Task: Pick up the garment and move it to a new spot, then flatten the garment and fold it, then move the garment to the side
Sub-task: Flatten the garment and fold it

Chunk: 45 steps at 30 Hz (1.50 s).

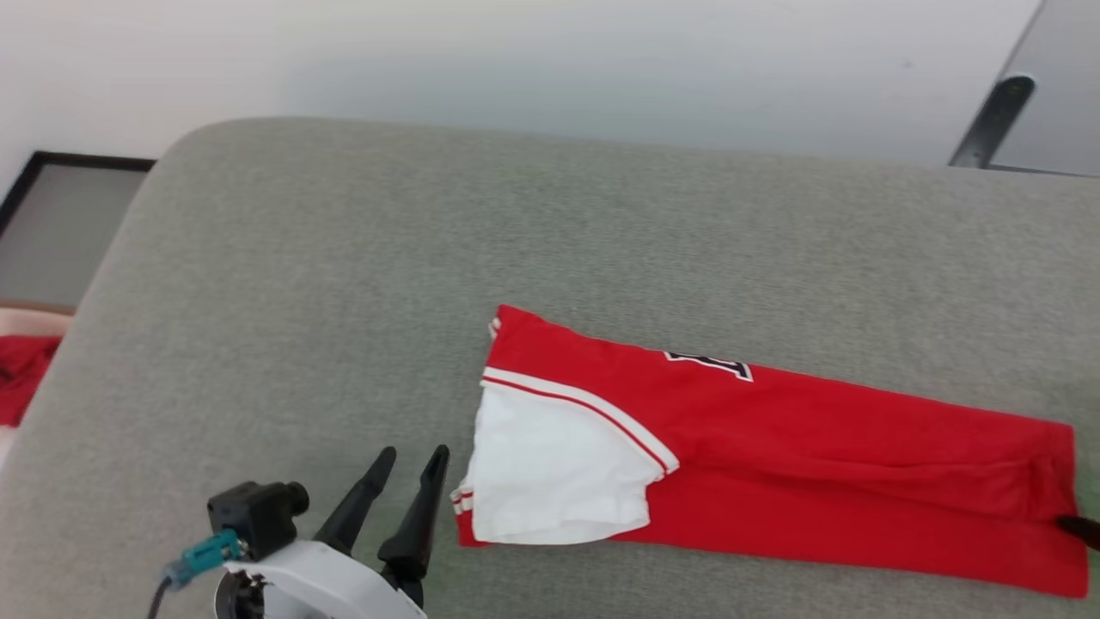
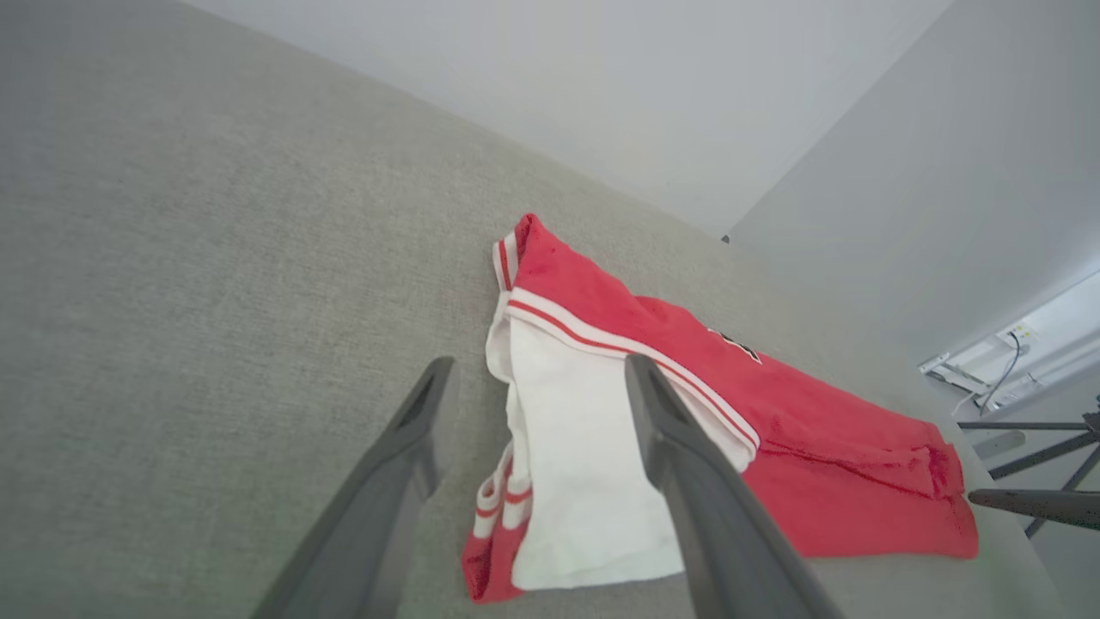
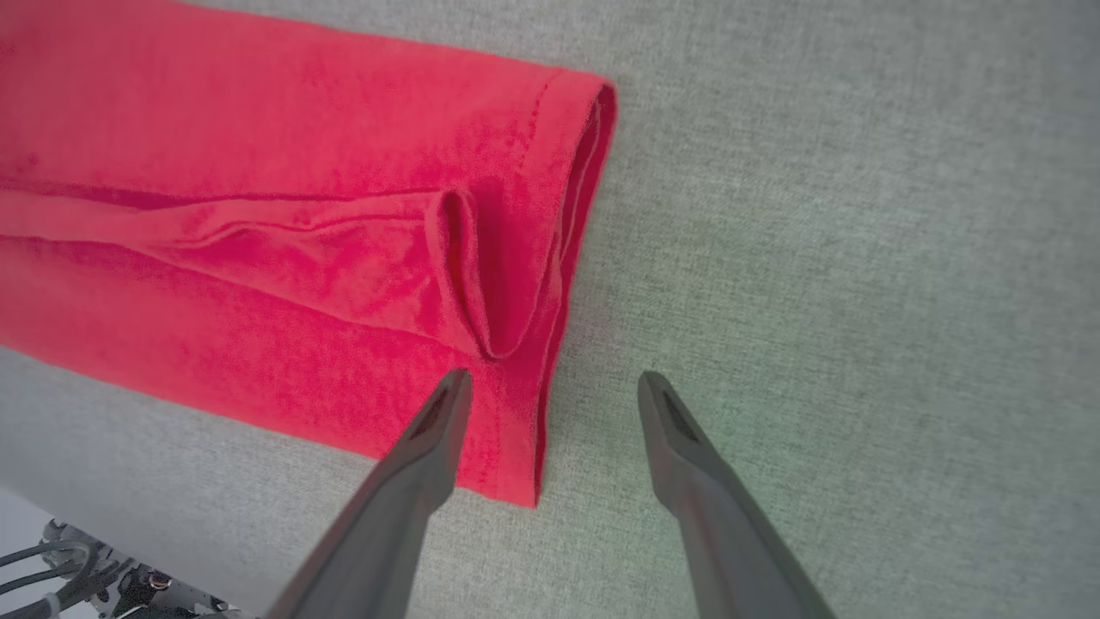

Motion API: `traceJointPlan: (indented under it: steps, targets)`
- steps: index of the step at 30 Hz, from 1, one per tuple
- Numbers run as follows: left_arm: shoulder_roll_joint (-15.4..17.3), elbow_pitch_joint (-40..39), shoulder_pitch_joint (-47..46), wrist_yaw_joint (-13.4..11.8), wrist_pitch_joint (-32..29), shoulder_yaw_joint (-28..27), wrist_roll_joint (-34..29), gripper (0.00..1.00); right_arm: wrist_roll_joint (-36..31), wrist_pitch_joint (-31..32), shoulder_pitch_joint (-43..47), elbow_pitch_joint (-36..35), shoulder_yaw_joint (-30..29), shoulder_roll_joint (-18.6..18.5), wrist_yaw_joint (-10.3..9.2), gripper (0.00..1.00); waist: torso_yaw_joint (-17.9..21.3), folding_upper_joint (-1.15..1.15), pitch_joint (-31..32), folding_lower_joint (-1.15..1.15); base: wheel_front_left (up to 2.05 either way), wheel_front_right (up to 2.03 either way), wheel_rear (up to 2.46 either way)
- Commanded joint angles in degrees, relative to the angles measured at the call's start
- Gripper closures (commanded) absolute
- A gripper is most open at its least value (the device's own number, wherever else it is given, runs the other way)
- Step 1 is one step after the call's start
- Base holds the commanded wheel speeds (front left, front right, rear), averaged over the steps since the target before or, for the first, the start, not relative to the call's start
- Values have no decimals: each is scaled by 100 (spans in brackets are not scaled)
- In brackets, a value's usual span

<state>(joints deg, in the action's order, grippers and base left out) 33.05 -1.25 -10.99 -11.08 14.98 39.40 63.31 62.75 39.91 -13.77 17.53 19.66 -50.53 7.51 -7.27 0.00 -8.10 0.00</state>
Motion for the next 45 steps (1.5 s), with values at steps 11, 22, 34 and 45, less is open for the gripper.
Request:
traceJointPlan:
  steps: [11, 22, 34, 45]
  targets:
    - [-804, 331, 273, 20, 23, -1197, -2053, 0, -571, 672, -398, 831, -370, 582, -5, 0, -449, 0, -33, 0, 0, 0, 0]
    - [-1247, 797, 204, 311, 24, -1523, -2879, 0, -1028, 939, -628, 1292, -459, 1268, -1, 100, -458, 0, -145, 0, 0, 0, 0]
    - [-1373, 1077, 291, 466, 24, -1832, -3148, 0, -1138, 767, -561, 1262, -741, 1387, -1, 100, -249, 0, -50, 0, 0, 0, 0]
    - [-1389, 939, 340, 496, 24, -2010, -3272, 0, -1321, -114, -703, 1493, -1539, 945, -7, 100, 294, 0, -242, 0, 0, 0, 0]
